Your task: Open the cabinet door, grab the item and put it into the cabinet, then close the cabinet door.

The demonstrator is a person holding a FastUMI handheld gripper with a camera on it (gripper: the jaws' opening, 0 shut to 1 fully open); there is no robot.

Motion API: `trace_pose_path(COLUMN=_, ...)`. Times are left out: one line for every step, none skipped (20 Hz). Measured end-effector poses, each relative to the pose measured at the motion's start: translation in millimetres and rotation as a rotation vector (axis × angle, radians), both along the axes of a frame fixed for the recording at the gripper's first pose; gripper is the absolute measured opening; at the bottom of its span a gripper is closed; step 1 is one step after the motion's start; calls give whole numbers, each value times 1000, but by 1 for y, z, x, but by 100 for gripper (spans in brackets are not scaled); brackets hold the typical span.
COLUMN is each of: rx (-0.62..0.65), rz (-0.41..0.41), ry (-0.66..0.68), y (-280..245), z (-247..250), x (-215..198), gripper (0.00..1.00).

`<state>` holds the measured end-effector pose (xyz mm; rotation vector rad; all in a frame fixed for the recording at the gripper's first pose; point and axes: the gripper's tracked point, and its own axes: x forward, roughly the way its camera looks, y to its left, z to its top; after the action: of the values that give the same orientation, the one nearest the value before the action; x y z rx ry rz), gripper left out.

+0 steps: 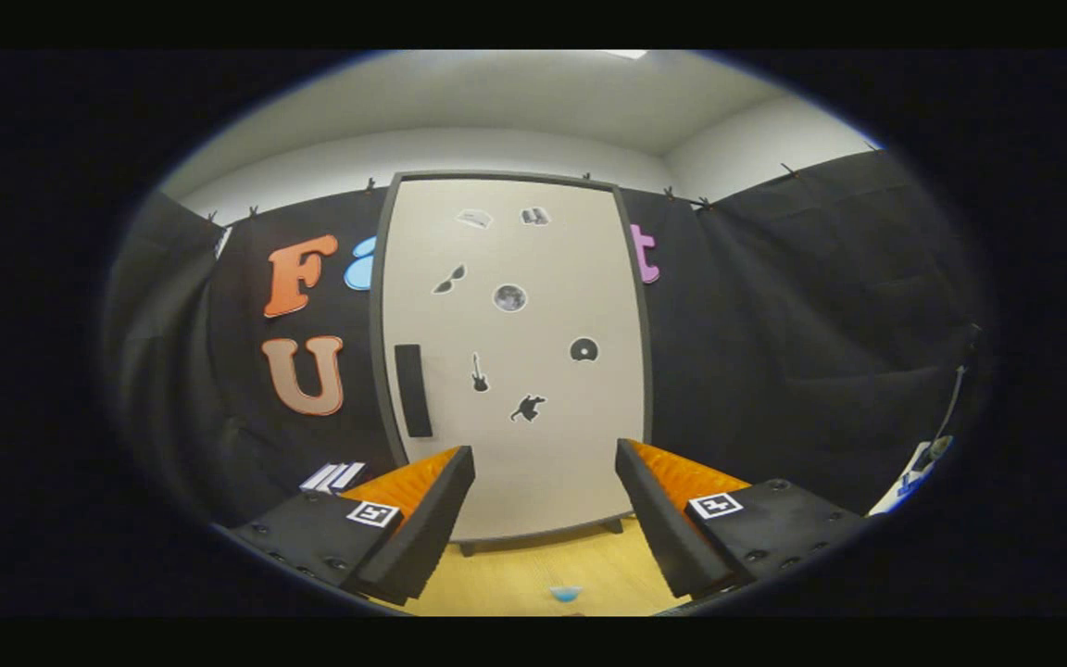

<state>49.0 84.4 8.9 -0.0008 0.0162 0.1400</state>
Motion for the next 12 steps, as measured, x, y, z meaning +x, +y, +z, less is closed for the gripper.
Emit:
trace_pose_path(rx=-2, rz=28, ry=8, y=14, z=-1, x=6, gripper=98)
trace_pose_path(rx=-5, rz=53, ry=12, y=27, z=0, x=12, gripper=98)
trace_pose_path(rx=-10, rz=69, ry=17, y=41, z=0, x=20, gripper=98)
trace_pose_path(rx=-14, rz=84, ry=22, y=52, z=0, x=29, gripper=98)
trace_pose_path(rx=-19, rz=98, ry=27, y=63, z=1, x=37, gripper=98)
trace_pose_path(rx=-24, rz=107, ry=37, y=73, z=1, x=45, gripper=98)
trace_pose_path(rx=-25, rz=122, ry=47, y=84, z=0, x=53, gripper=98)
trace_pose_path(rx=-25, rz=137, ry=58, y=96, z=-1, x=62, gripper=98)
trace_pose_path(rx=-27, rz=149, ry=69, y=105, z=-3, x=71, gripper=98)
trace_pose_path(rx=-30, rz=156, ry=79, y=113, z=-4, x=81, gripper=98)
trace_pose_path(rx=-36, rz=154, ry=89, y=117, z=-7, x=92, gripper=98)
trace_pose_path(rx=-42, rz=153, ry=100, y=121, z=-9, x=102, gripper=99)
